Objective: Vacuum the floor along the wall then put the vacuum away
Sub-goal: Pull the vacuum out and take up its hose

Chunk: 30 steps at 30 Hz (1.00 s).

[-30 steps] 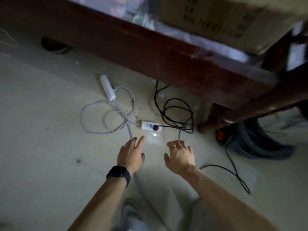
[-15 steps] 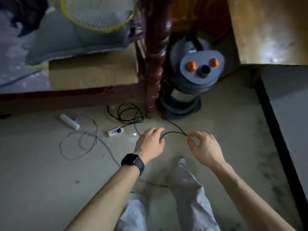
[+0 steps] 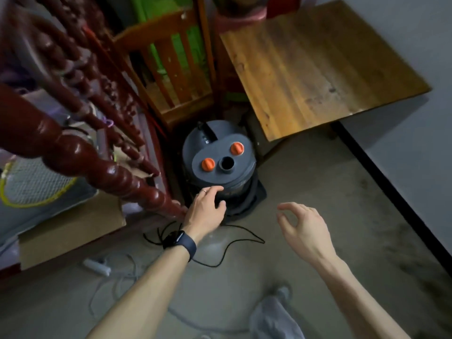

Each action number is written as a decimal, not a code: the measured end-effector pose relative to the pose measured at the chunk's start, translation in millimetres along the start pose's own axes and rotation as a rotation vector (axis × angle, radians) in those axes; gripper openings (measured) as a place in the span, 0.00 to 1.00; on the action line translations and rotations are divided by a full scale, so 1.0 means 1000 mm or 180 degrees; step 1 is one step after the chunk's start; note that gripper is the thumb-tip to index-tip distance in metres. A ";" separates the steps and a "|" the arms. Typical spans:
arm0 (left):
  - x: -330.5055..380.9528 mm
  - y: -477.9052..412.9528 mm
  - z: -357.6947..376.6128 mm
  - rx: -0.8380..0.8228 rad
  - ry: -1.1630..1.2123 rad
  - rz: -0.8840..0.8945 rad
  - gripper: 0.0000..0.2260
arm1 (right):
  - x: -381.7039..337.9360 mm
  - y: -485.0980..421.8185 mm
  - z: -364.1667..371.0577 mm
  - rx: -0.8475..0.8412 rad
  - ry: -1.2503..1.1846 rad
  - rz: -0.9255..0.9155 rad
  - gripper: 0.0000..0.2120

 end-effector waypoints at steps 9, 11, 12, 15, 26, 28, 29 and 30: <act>-0.001 -0.072 0.010 0.0067 0.0188 -0.0711 0.18 | 0.011 -0.085 -0.028 -0.0371 -0.0001 0.0034 0.10; -0.001 -0.081 0.009 0.0070 0.0209 -0.0757 0.18 | 0.008 -0.097 -0.025 -0.0466 0.0021 0.0073 0.11; -0.002 -0.087 0.007 0.0088 0.0219 -0.0768 0.19 | 0.006 -0.103 -0.024 -0.0495 0.0015 0.0079 0.11; -0.007 -0.106 -0.002 0.0148 0.0250 -0.0831 0.18 | -0.006 -0.122 -0.018 -0.0587 0.0053 0.0062 0.12; -0.075 -0.198 -0.035 0.0118 0.0341 -0.1112 0.22 | -0.079 -0.201 0.031 -0.0748 0.0166 0.0080 0.12; -0.086 -0.216 -0.038 0.0088 0.0393 -0.1105 0.22 | -0.095 -0.219 0.041 -0.0765 0.0206 0.0056 0.13; -0.092 -0.225 -0.038 0.0068 0.0411 -0.1098 0.22 | -0.103 -0.229 0.047 -0.0786 0.0229 0.0020 0.14; -0.097 -0.233 -0.038 0.0041 0.0434 -0.1105 0.22 | -0.111 -0.240 0.054 -0.0830 0.0253 -0.0005 0.14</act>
Point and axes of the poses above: each hand's wrist, its own y-axis away from the middle knuckle, its own z-axis out of the palm, x = y × z, the point moved 4 cm from there along -y, towards the middle knuckle, and after that the axes turned 10 degrees about z, right-handed, at the moved point
